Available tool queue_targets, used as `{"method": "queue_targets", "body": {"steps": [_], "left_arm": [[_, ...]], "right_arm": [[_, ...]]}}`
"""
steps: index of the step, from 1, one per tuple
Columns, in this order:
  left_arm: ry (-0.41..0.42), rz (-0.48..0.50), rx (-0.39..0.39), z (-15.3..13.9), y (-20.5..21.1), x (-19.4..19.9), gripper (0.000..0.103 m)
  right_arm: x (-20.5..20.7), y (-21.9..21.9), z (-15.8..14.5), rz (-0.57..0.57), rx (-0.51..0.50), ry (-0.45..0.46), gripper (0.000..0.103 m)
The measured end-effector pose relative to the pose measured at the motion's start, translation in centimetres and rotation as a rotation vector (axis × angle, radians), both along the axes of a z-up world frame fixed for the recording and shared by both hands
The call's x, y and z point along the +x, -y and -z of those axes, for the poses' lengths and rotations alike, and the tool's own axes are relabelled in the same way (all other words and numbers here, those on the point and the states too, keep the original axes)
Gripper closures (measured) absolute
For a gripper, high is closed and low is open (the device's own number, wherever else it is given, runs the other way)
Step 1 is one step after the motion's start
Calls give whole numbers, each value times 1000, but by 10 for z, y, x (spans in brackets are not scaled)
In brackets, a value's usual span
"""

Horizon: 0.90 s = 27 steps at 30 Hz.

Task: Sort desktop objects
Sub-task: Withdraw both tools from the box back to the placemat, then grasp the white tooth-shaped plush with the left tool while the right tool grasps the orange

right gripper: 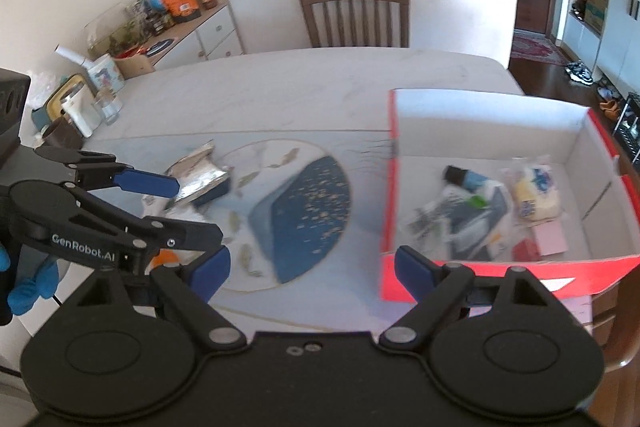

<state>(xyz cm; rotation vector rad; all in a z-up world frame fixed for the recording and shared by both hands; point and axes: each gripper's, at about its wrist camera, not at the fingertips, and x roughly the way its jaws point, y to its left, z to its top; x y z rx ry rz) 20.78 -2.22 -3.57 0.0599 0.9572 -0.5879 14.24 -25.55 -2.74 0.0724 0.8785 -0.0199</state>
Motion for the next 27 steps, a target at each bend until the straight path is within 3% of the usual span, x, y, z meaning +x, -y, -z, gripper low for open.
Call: {"method": "queue_targets", "body": {"steps": [6, 13, 27], "left_arm": [[-21, -68, 19, 19, -55, 4, 3], [-37, -142, 59, 47, -106, 13, 1], [-37, -262, 170, 100, -147, 55, 1]], "right_arm": [[11, -46, 18, -20, 3, -12, 14], [20, -90, 44, -33, 14, -5, 11], [42, -152, 98, -27, -4, -31, 12]]}}
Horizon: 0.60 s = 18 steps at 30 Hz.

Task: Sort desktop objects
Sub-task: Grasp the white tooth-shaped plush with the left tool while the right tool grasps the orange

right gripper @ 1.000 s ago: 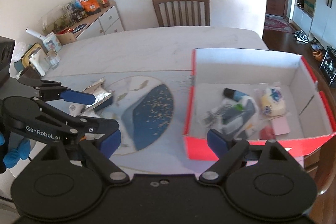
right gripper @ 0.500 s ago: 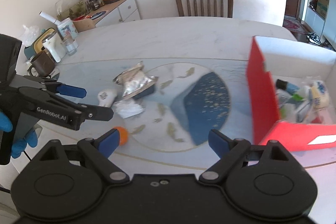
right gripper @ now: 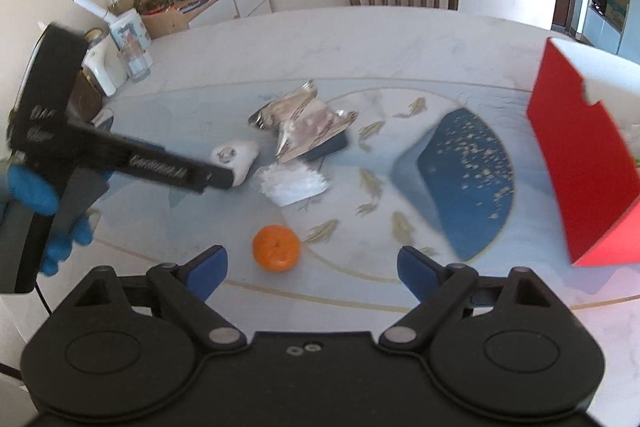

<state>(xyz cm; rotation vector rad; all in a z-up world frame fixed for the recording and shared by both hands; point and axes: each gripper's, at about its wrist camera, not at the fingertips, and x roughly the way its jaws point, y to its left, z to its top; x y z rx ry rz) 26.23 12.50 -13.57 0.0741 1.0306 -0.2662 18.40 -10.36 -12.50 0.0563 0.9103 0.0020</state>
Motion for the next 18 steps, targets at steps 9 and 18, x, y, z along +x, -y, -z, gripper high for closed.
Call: {"method": "queue_targets", "body": {"steps": [9, 18], "left_arm": [[-7, -16, 0, 19, 2, 17, 1], [-3, -22, -21, 22, 6, 26, 1]], "right_arm": [[16, -20, 20, -25, -34, -34, 17], [31, -25, 35, -15, -67, -62, 25]]}}
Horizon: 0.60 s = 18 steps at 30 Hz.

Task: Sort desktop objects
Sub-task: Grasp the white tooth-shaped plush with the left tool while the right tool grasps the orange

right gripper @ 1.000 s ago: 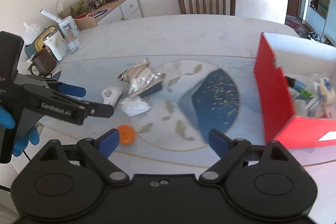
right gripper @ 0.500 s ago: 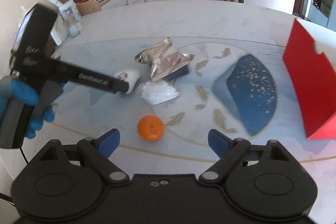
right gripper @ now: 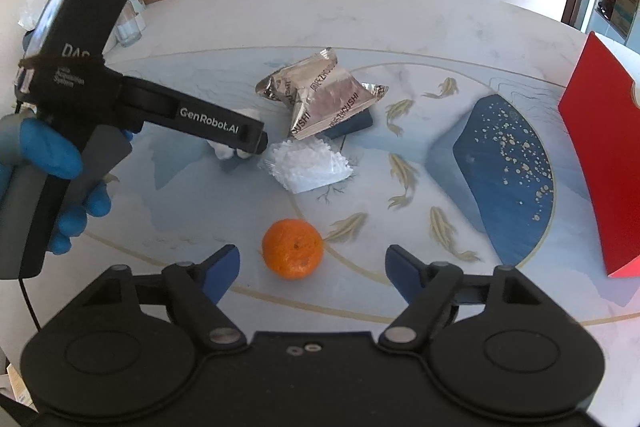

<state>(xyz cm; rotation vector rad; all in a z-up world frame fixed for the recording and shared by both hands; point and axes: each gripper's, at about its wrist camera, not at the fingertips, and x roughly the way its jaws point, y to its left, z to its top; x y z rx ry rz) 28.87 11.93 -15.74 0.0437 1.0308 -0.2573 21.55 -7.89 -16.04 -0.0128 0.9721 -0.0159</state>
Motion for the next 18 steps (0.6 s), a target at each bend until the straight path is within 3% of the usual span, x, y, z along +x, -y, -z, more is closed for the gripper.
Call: {"method": "queue_targets", "body": {"steps": [10, 13, 18], "left_arm": [[20, 20, -28, 2, 0, 1, 5], [24, 26, -36, -1, 1, 1, 11], [39, 30, -38, -3, 3, -2, 33]], "right_arm": [[10, -11, 11, -47, -21, -18, 44], [12, -13, 13, -54, -26, -20, 46], [14, -13, 14, -53, -26, -29, 53]]}}
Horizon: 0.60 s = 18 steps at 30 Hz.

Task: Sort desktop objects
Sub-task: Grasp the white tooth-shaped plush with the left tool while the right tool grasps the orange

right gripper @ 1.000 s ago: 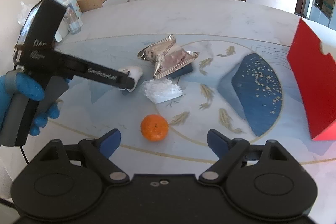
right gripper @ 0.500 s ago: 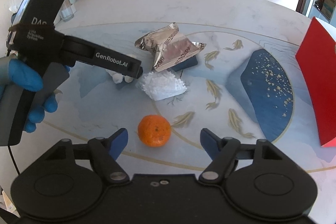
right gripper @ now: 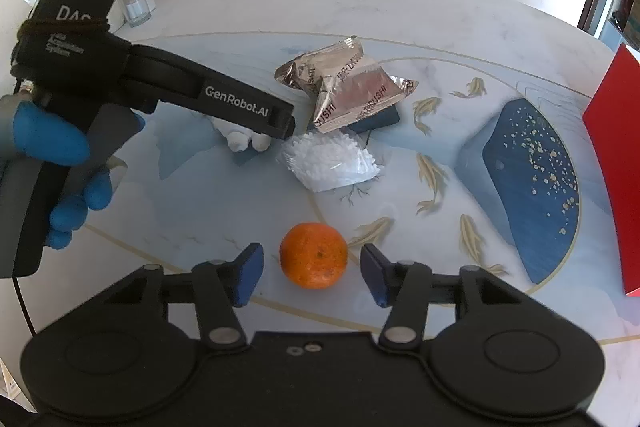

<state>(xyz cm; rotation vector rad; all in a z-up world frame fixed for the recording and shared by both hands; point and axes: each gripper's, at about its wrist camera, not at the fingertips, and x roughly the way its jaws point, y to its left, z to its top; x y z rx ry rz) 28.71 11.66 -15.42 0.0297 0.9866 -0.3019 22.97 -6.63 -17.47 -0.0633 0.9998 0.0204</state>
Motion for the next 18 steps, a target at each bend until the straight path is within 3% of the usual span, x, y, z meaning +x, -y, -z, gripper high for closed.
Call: {"method": "queue_targets", "body": {"steps": [5, 18], "left_arm": [[8, 14, 3, -2, 0, -4, 49], [30, 25, -4, -10, -2, -17, 55]], "right_arm": [[0, 2, 2, 4, 4, -11, 60], [-1, 5, -1, -11, 15, -5, 68]]}}
